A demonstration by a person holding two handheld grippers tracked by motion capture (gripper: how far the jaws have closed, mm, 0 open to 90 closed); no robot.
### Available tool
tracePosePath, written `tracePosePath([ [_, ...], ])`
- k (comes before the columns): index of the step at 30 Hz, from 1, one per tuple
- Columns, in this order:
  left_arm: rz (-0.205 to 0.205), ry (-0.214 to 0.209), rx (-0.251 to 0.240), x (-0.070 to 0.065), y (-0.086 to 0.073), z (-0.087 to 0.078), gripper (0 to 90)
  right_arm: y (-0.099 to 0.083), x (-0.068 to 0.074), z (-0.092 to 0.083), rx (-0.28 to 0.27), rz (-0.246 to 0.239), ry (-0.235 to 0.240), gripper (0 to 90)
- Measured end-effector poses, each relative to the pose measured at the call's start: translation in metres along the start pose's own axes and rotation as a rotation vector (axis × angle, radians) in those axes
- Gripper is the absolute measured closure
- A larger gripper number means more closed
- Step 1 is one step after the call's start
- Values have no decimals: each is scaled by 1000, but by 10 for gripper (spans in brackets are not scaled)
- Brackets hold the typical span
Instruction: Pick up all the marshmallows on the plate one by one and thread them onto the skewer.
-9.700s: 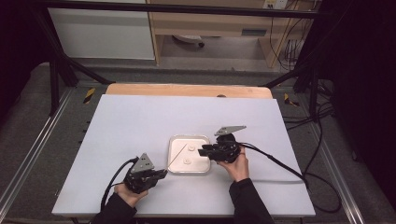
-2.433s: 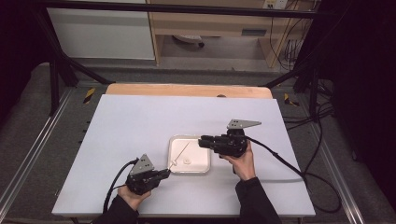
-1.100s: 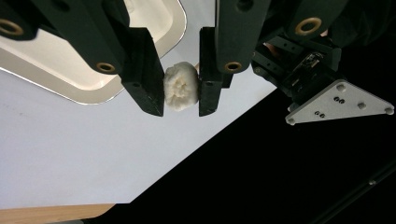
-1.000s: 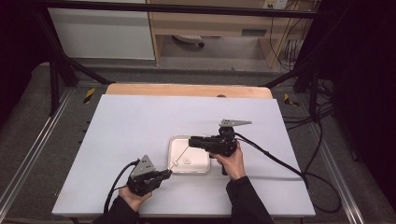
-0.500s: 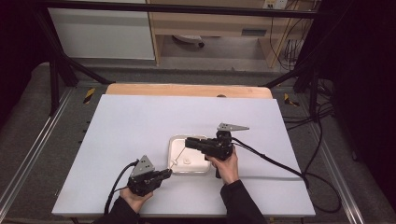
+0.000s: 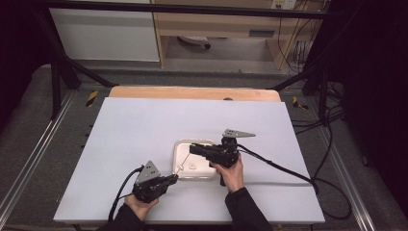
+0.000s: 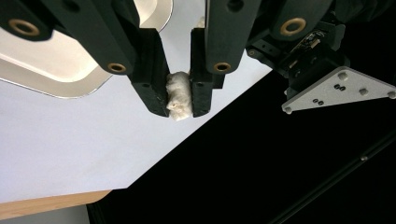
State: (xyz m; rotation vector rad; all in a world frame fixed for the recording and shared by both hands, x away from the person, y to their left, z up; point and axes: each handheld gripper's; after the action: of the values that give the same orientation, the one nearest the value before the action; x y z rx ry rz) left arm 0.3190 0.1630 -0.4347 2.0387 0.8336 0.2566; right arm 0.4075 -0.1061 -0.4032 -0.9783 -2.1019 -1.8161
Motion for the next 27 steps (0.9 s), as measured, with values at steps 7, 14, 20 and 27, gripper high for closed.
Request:
tracePosePath([
  [7,8,6,10,-1,0,1,881,-2,0,1,11,4,14,798],
  [14,8,8,14,-2,0,3,882,-4,2,1,10,1,18,800],
  [20,1,2,19,-2,-1,4,883,-8,3,2,5,-5,8,802],
  [27,-10,-6,18,-3,-1,5,883,-10,4,3,1,-10,3,804],
])
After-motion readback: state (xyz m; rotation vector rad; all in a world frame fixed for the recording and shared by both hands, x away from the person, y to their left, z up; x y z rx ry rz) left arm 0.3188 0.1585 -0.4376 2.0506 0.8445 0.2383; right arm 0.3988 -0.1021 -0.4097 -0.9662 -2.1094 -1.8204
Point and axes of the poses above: each handheld gripper's, and its own axes: z roughly forward along the jaws, y roughly out of its top, x roughly to its left, and after that the axes turned 5 degrees about x, right-handed
